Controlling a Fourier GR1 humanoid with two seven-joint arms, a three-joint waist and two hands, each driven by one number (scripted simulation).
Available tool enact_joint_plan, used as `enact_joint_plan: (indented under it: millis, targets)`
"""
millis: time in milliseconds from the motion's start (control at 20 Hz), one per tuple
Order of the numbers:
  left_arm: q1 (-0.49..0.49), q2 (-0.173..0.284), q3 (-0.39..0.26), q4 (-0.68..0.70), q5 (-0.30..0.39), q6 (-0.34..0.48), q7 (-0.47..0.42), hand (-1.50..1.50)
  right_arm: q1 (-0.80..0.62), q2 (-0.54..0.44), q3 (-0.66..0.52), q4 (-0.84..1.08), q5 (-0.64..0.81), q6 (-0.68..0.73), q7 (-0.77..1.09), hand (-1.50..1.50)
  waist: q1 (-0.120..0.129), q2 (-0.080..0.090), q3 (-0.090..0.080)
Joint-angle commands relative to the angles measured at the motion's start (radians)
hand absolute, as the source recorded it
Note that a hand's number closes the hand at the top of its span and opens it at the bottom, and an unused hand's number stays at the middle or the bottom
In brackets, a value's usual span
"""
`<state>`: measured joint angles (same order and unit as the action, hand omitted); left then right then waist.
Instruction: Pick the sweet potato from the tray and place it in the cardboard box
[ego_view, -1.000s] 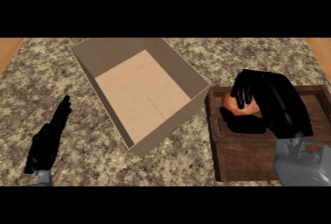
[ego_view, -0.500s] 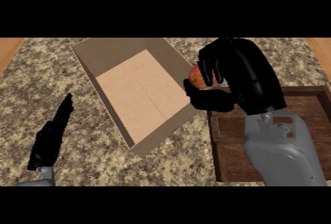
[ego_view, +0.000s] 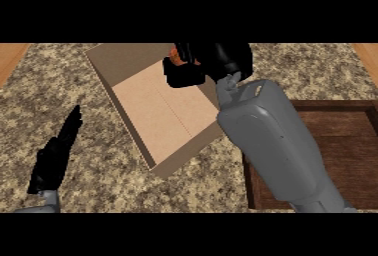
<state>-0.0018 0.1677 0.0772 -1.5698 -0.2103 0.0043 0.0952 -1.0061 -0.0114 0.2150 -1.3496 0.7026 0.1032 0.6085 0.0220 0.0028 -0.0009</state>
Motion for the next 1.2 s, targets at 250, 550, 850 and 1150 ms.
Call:
enact_joint_plan:
  millis: [250,550,850,1150]
  targets:
    - [-0.061,-0.039,-0.048,-0.003,-0.044,0.025,0.046,0.0,-0.153,0.011,0.164,0.443,-0.123,-0.241,-0.022,1.5,0.024,0.006,0.0]
    - [-0.075,-0.008,-0.018,0.021,-0.018,-0.007,0.017,0.0,-0.212,0.011,0.145,0.705,-0.257,-0.326,-0.11,-1.5,0.046,0.014,0.0]
    - [-0.053,-0.052,-0.064,0.036,-0.056,0.02,-0.007,0.0,-0.27,0.011,0.216,0.799,-0.392,-0.425,-0.173,-1.5,0.06,0.015,0.0]
    - [-0.067,-0.031,-0.044,0.017,-0.023,-0.012,0.017,0.0,-0.235,0.011,0.116,0.779,-0.492,-0.673,-0.292,-1.5,0.069,0.018,0.001]
